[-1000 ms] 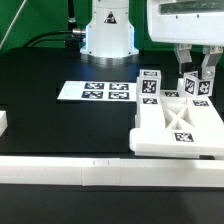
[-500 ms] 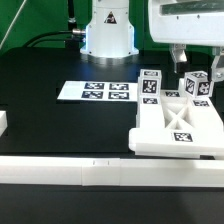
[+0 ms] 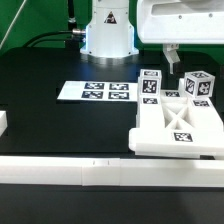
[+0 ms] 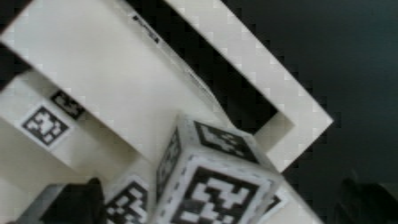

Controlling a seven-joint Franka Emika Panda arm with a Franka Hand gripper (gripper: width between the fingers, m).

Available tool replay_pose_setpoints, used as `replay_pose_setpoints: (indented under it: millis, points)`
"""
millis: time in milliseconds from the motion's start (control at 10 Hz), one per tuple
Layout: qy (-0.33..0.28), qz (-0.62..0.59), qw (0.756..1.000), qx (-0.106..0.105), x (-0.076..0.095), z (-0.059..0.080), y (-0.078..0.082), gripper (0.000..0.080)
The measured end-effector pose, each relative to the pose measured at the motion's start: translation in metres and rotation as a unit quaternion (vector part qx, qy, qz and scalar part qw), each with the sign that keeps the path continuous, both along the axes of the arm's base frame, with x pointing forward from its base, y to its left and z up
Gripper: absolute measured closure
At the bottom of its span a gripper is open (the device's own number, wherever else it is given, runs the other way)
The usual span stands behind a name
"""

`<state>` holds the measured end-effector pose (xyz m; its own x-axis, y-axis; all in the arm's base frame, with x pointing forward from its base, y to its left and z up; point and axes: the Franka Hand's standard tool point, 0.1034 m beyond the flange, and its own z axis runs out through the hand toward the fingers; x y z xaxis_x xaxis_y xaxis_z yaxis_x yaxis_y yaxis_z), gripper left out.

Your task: Assemble chair

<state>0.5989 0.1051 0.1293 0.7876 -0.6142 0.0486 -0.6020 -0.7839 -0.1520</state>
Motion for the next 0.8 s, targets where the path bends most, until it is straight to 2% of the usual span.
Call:
replay_pose_setpoints:
  millis: [400, 800]
  points:
    - [-0.009, 0.131, 0.991, -0.027, -0.0010, -0.0007, 0.0014, 0.0150]
    - [-0.015, 0.276, 0.959, -0.062, -0.0018, -0.0015, 0.0010, 0.0150]
